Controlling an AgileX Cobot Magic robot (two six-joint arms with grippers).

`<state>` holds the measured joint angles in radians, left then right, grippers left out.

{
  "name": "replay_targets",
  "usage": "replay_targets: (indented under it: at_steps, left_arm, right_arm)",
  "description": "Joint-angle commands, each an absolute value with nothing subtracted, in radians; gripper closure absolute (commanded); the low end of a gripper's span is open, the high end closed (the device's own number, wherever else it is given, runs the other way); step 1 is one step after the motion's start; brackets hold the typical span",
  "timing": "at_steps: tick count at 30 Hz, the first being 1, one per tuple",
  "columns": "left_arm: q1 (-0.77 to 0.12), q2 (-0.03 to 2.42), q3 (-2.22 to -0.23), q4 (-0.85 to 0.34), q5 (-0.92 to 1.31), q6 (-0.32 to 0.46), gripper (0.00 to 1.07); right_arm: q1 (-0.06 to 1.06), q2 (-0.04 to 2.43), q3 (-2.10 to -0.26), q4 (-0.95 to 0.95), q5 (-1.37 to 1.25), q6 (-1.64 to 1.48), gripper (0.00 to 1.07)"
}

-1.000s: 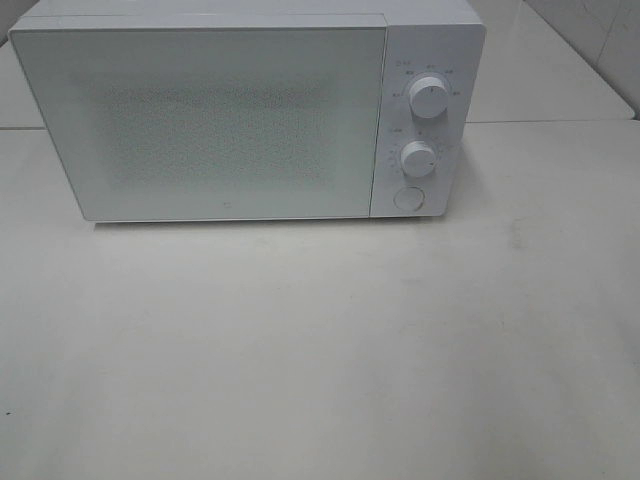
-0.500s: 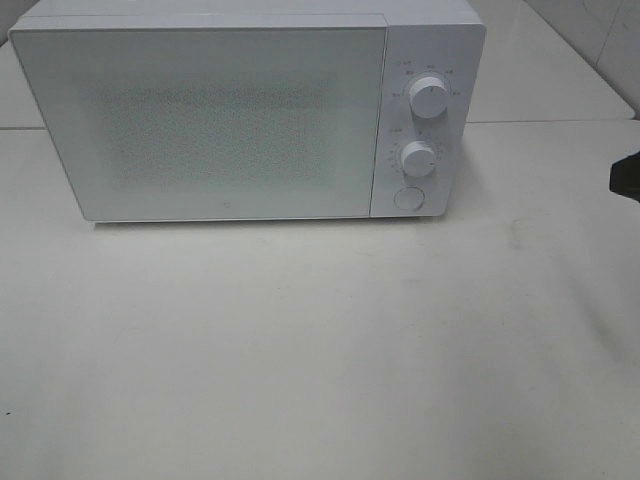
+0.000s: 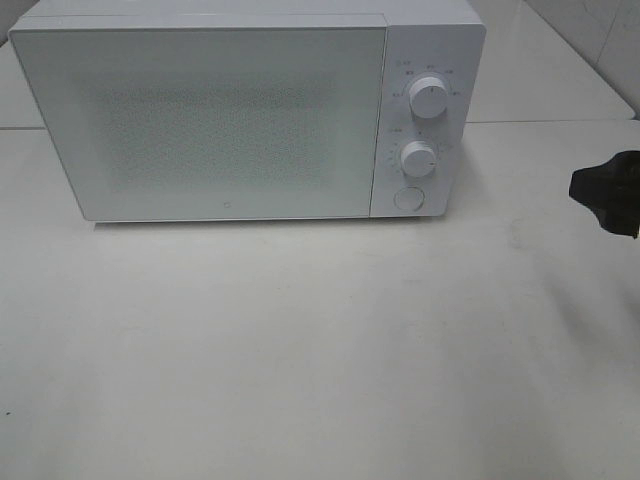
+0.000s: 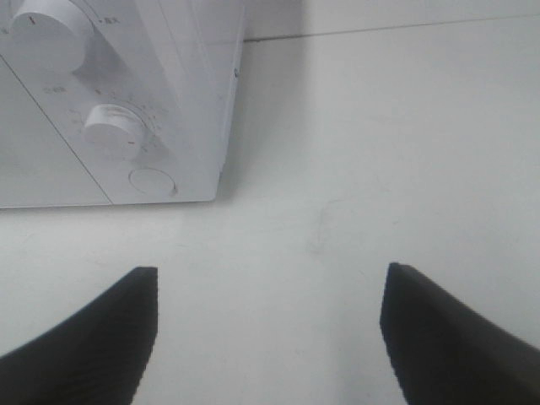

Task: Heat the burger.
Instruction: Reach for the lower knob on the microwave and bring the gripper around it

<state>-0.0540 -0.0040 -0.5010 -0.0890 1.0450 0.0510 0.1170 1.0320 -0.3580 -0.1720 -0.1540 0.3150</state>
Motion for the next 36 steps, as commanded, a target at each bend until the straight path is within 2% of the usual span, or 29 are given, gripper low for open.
replay_targets:
  at_steps: [1, 9, 16, 21, 30, 36]
  left_arm:
    - [-0.053, -0.03, -0.497, -0.099, 1.036, 0.044, 0.1]
    - [-0.053, -0.03, -0.497, -0.099, 1.036, 0.044, 0.1]
    - [-0.053, -0.03, -0.497, -0.099, 1.036, 0.044, 0.1]
    - [-0.053, -0.03, -0.497, -0.099, 1.036, 0.044, 0.1]
    - [-0.053, -0.03, -0.497, -0.099, 1.036, 0.044, 0.1]
    - [-0.053, -0.03, -0.497, -0.099, 1.036, 0.044, 0.1]
  right_arm:
    - [0.127, 1.031, -0.308, -0.152, -0.317, 0.31, 0.36]
    - [0.246, 1.036, -0.234, 0.032, -0.488, 0.108, 0.36]
    - [0.365, 1.036, -0.228, 0.387, -0.567, -0.205, 0.36]
    - [0.435, 1.036, -0.228, 0.541, -0.657, -0.368, 0.36]
    - [0.532, 1.056, -0.228, 0.639, -0.82, -0.447, 0.36]
    - [0.589, 1.187, -0.228, 0.65, -0.935, -0.44, 0.36]
